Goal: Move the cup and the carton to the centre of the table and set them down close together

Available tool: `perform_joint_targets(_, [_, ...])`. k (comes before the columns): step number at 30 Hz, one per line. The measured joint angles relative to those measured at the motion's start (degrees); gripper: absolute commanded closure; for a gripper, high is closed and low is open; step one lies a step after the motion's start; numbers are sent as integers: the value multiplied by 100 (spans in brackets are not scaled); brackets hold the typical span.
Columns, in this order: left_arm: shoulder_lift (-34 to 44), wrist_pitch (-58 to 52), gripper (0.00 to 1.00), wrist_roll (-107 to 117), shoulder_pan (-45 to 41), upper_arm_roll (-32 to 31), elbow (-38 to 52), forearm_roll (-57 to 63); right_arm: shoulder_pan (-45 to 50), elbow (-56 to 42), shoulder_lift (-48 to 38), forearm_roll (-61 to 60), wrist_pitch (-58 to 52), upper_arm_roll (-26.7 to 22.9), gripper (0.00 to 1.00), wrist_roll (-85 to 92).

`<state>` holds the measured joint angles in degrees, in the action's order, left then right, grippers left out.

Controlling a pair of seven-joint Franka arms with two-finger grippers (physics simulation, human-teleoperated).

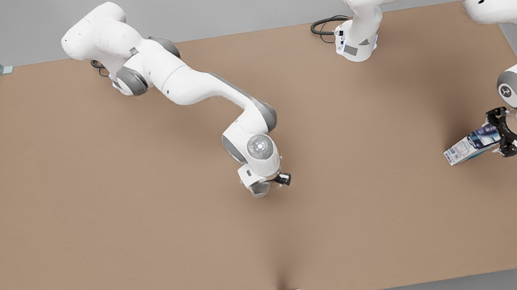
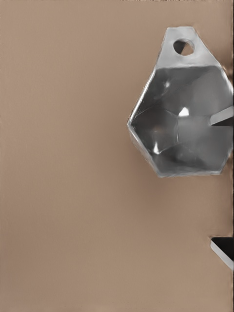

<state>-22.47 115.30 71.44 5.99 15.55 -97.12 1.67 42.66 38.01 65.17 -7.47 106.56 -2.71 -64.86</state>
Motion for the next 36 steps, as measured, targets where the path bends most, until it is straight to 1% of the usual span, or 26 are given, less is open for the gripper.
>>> perform_joint_targets(2, [-47, 2, 0, -16, 79, 0, -9, 14, -256, 162, -344, 8, -120, 246, 0, 122])
perform_joint_targets(3, [-70, 2, 0, -16, 78, 0, -9, 19, -480, 463, -679, 14, -142, 369, 0, 345])
perform_joint_targets(5, [-75, 2, 0, -25, 109, 0, -121, 29, -985, 975, -1330, 17, -960, 384, 0, 1386])
perform_joint_targets(6, [-82, 2, 0, -25, 102, 17, -131, 32, -1400, 1687, -1955, 34, -1168, 381, 0, 1984])
perform_joint_targets(8, [-92, 2, 0, -25, 106, 35, -132, 45, -2274, 3232, -3290, 126, -1181, 363, 0, 3369])
perform_joint_targets(10, [-158, 15, 0, -25, 105, 35, -141, 61, -3006, 4047, -4199, 581, -1232, 386, 0, 4340])
perform_joint_targets(12, [-204, 104, 0, -25, 107, 35, -227, 68, -3888, 4164, -4867, 657, -1813, 459, 0, 5166])
perform_joint_targets(13, [-227, 166, 0, -20, 105, 35, -257, 71, -4452, 4395, -5284, 667, -1965, 772, 0, 5647])
perform_joint_targets(14, [-275, 190, 0, -16, 114, 35, -263, 72, -4820, 4480, -5503, 668, -2183, 913, 0, 5825])
perform_joint_targets(15, [-306, 220, 0, -16, 104, 35, -263, 74, -4946, 4553, -5597, 668, -2193, 1028, 0, 6007])
perform_joint_targets(16, [-336, 221, 19, -9, 109, 30, -264, 73, -4910, 4565, -5612, 668, -2192, 1014, 0, 6152])
perform_joint_targets(17, [-346, 230, 45, -8, 104, 27, -277, 64, -4847, 4639, -5670, 659, -2190, 837, 0, 6346])
perform_joint_targets(18, [-346, 222, 50, -8, 105, 27, -289, 55, -4954, 4779, -5785, 667, -2172, 721, 0, 6396])
perform_joint_targets(19, [-346, 230, 51, -7, 110, 27, -290, 48, -5070, 5012, -5942, 668, -1972, 692, 0, 6403])
perform_joint_targets(21, [-339, 238, 49, -10, 105, 27, -283, 19, -4969, 5043, -6045, 628, -1947, 699, 0, 6408])
perform_joint_targets(22, [-320, 223, 45, 4, 104, 20, -268, 11, -4823, 5104, -6109, 624, -1941, 677, 0, 6407])
perform_joint_targets(23, [-265, 206, 43, -2, 108, 1, -243, -38, -4279, 5132, -6148, 627, -1929, 206, 0, 6407])
perform_joint_targets(24, [-162, 159, 43, -6, 95, -56, -237, -119, -4138, 5137, -6147, 625, -1928, 92, 0, 6395])
perform_joint_targets(27, [-126, 124, 40, -7, 61, -226, -246, -436, -4313, 5129, -6165, 624, -1899, 86, 0, 6364])
perform_joint_targets(28, [-79, 98, 40, -32, 55, -400, -230, -558, -4368, 5137, -6181, 624, -1889, 86, 0, 6363])
perform_joint_targets(29, [133, -62, 39, -82, -269, -512, -223, -640, -4421, 5243, -6237, 624, -1834, 122, 0, 6355])
perform_joint_targets(30, [381, -321, 37, -72, -920, -518, -223, -702, -4459, 5542, -6434, 624, -1624, 172, 0, 6351])
perform_joint_targets(32, [758, -606, 36, 45, -2616, -619, -205, -783, -4400, 5555, -6441, 632, -1660, 141, 0, 6346])
perform_joint_targets(34, [779, -845, 34, 932, -3622, -1525, 77, -814, -4345, 5235, -6164, 633, -1790, 122, 0, 6351])
perform_joint_targets(35, [774, -852, 34, 1314, -3862, -1757, 118, -825, -4304, 5159, -6080, 628, -1805, 121, 0, 6346])
perform_joint_targets(36, [724, -864, 34, 1753, -4221, -1796, 326, -845, -4272, 5197, -6102, 624, -1830, 135, 0, 6329])
